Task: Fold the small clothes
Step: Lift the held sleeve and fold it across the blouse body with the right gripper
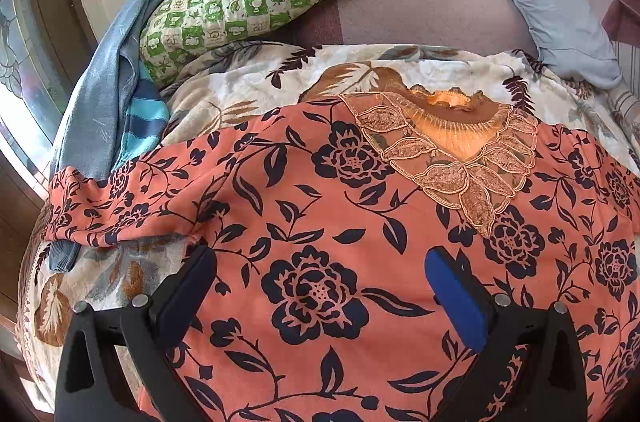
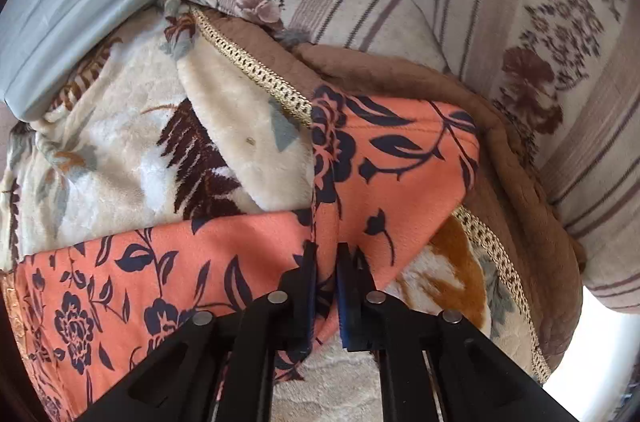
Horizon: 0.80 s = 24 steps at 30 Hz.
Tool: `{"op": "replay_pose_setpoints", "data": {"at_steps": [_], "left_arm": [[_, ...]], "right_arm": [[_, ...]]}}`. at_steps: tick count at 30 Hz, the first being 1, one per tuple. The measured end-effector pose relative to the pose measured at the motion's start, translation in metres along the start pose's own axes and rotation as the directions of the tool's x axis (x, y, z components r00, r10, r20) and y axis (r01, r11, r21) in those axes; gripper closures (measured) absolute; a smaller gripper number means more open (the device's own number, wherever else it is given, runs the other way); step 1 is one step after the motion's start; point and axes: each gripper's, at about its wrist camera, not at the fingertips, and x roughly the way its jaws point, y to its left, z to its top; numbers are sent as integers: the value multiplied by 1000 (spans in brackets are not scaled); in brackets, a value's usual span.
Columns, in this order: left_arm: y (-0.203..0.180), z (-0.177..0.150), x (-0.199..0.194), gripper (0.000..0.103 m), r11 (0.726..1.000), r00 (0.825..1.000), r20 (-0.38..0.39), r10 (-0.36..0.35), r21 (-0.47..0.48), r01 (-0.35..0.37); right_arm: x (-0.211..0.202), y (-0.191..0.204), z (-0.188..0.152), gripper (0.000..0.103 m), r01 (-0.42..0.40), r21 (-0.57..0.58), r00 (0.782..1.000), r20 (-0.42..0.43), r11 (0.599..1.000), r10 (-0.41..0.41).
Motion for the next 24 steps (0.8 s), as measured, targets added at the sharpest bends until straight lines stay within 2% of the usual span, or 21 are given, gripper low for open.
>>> {"op": "replay_pose_setpoints", "data": {"at_steps": [3,6,8,11,15,18,22,24], "left_arm": [[3,0,-6,0,1000,1000,19,3,-3,-3],[8,1,-8,0,1000,1000,29,6,-16,-6],[12,2,-10,0,999,999,37,9,-33,-8],[20,1,-10,0,998,998,55,30,-55,-27],[37,0,-9,0,994,998,55,34,-102,-28],[55,-1,-11,0,989,997,59,41,-146,-31],[84,-3,-13,0,976,995,72,68,-211,-52],[100,-5,-14,0,967,994,69,84,-246,-64]], "right_arm": [[-5,-42,-10,98,-173,135,985,34,976,170],[-14,-64,-22,98,-324,213,946,89,922,312],[-30,-57,-24,98,-385,209,922,126,899,366],[-66,-33,-28,98,-478,155,875,175,864,452],[-122,39,-39,98,-558,4,816,180,830,549],[-162,111,-66,98,-600,-140,775,141,787,616],[-188,221,-120,98,-652,-295,727,18,698,686],[-192,274,-157,98,-667,-358,713,-53,653,699]]}}
